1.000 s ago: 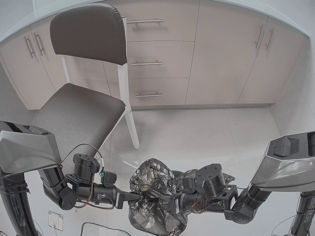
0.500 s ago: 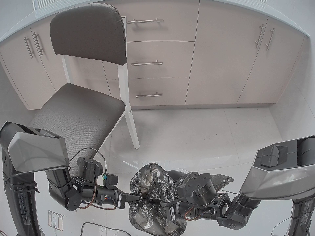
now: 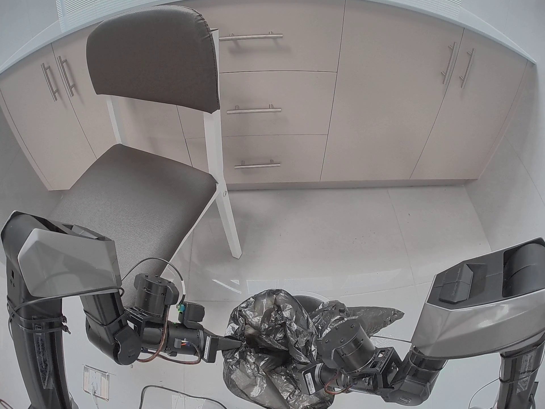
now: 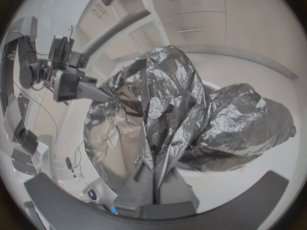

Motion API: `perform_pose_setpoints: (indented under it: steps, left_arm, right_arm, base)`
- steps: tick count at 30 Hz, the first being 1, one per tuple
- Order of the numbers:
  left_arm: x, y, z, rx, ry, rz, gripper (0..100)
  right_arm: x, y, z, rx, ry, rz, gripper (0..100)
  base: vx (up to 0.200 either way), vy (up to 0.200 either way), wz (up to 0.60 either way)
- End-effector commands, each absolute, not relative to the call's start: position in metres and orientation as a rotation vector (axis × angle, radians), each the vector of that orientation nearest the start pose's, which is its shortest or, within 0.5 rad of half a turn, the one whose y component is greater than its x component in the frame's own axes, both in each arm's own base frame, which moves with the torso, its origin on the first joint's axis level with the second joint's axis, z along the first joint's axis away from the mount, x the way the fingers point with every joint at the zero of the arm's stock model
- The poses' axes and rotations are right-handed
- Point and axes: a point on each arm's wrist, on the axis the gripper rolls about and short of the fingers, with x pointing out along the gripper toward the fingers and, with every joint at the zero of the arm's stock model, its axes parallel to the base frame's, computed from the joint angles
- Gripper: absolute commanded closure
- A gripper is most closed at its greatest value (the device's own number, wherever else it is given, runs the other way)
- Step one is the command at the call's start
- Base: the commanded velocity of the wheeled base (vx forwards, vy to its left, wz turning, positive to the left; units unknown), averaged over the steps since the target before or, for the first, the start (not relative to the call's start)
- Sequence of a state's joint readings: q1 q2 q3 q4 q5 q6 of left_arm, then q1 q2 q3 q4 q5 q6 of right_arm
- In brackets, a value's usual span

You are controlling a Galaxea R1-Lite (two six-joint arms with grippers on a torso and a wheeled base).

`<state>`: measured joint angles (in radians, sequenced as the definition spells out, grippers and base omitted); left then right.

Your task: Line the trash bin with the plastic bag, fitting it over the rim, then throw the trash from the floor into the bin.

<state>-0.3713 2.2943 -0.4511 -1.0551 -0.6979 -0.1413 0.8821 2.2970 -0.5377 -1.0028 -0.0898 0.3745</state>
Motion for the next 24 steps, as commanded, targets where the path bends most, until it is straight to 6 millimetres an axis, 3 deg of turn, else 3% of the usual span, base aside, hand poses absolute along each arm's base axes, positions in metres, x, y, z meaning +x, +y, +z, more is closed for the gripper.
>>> perform_pose_setpoints:
  steps: [1, 13, 14, 19, 24]
  left_arm:
    - [0.268, -0.120, -0.033, -0.254, 0.886, -0.952, 100]
    - [0.267, -0.127, -0.042, -0.191, 0.870, -0.878, 100]
    - [0.267, -0.127, -0.042, -0.192, 0.869, -0.878, 100]
    - [0.267, -0.127, -0.042, -0.193, 0.867, -0.878, 100]
    - [0.267, -0.127, -0.042, -0.194, 0.866, -0.877, 100]
  right_arm:
    - [0.197, 0.237, -0.040, -0.046, 0.838, 0.589, 100]
    - [0.196, 0.238, -0.046, -0.068, 0.837, 0.564, 100]
    - [0.196, 0.238, -0.046, -0.067, 0.837, 0.566, 0]
    - [0.196, 0.238, -0.041, -0.057, 0.826, 0.569, 0]
    - [0.192, 0.229, -0.020, -0.032, 0.798, 0.579, 0]
  base:
    - [0.000, 0.000, 0.00]
    - [0.000, 0.000, 0.00]
    - [0.000, 0.000, 0.00]
    - [0.000, 0.000, 0.00]
    - [0.000, 0.000, 0.00]
